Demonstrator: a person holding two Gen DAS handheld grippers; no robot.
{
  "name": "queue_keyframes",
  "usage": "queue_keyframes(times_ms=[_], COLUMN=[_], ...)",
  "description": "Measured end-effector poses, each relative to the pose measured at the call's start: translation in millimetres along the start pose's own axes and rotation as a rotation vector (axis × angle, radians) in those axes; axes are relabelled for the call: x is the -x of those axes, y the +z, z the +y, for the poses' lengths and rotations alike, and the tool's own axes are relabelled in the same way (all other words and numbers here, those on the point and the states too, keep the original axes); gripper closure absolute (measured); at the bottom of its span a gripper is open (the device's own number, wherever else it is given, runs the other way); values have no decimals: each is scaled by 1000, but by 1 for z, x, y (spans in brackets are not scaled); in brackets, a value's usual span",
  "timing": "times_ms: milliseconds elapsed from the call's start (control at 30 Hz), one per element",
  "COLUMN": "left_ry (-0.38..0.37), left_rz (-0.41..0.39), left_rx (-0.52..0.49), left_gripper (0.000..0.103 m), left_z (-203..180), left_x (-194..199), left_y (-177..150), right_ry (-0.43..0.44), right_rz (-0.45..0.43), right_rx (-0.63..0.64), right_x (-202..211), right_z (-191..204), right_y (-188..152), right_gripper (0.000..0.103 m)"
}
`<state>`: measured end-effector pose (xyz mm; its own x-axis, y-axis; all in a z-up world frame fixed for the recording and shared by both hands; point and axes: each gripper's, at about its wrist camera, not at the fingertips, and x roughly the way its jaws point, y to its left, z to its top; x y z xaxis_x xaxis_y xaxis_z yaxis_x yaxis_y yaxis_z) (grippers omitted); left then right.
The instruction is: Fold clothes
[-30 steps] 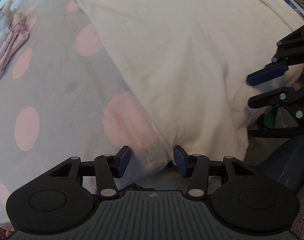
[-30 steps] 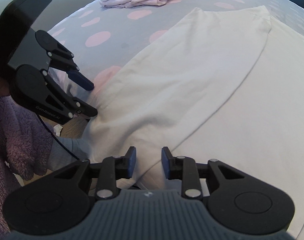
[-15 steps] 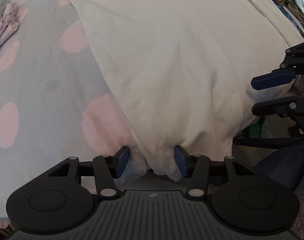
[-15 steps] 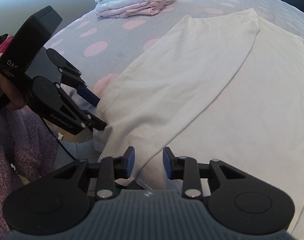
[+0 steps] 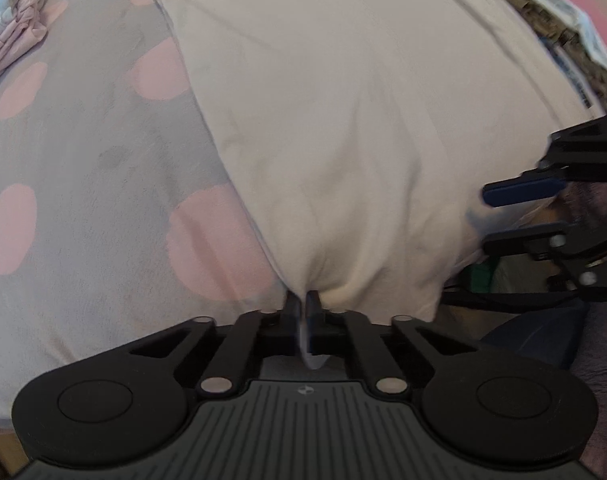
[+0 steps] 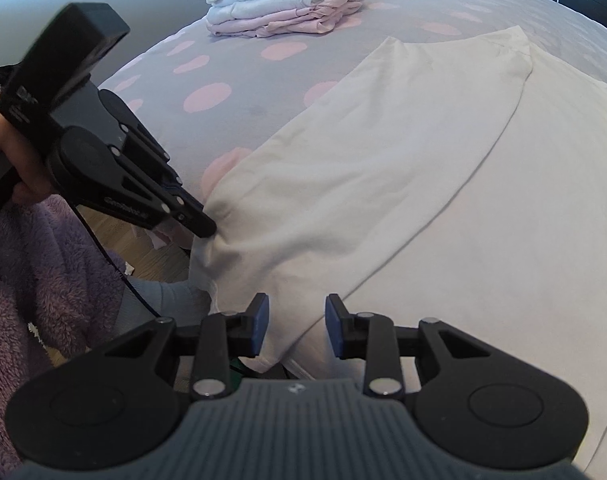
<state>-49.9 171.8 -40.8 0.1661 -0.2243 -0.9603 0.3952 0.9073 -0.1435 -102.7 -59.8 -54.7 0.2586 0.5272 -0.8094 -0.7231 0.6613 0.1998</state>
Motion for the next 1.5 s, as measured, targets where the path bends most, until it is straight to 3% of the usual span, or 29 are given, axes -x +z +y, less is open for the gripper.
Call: queue_keyframes(times_ms=[267, 433, 633, 867, 1033, 1167, 1200, 1267, 1333, 1433, 1500], left_ry=[-119, -202, -233, -224, -225, -226, -225, -227, -248, -288, -303], left_rz=[-60, -98, -62, -10, -5, -8, -6, -3, 3, 15, 18], left_rx=[-29, -63, -108, -177, -199, -199, -201, -203, -206, -203, -178], left_gripper=[103, 103, 103, 103, 103, 103, 103, 103, 101, 96, 84], left_z=[-12, -39, -65, -92, -100, -99, -99, -100, -101, -95, -85], left_x=[31, 37, 16, -9, -15, -15, -14, -14, -14, -7, 1], left_y=[15, 41, 78, 93, 92, 89, 88, 86, 86, 84, 85], right_ry=[-29, -58, -27, 57, 188, 227, 235, 250, 235, 226, 215], right_rz=[-33, -108, -182, -136, -90, -35, -30, -22, -20, -32, -39], right_rx=[-58, -178, -310, -447, -583, -632, -635, -630, -604, -582, -564], right_x=[10, 32, 55, 38, 17, -1, -3, -5, -5, -1, 1], right_z=[-12, -35, -55, -80, -99, -102, -101, -99, -96, -94, -92], right_y=[3, 11, 22, 19, 16, 16, 16, 17, 18, 19, 20], right_gripper=[68, 68, 69, 69, 68, 67, 68, 88, 97, 97, 97])
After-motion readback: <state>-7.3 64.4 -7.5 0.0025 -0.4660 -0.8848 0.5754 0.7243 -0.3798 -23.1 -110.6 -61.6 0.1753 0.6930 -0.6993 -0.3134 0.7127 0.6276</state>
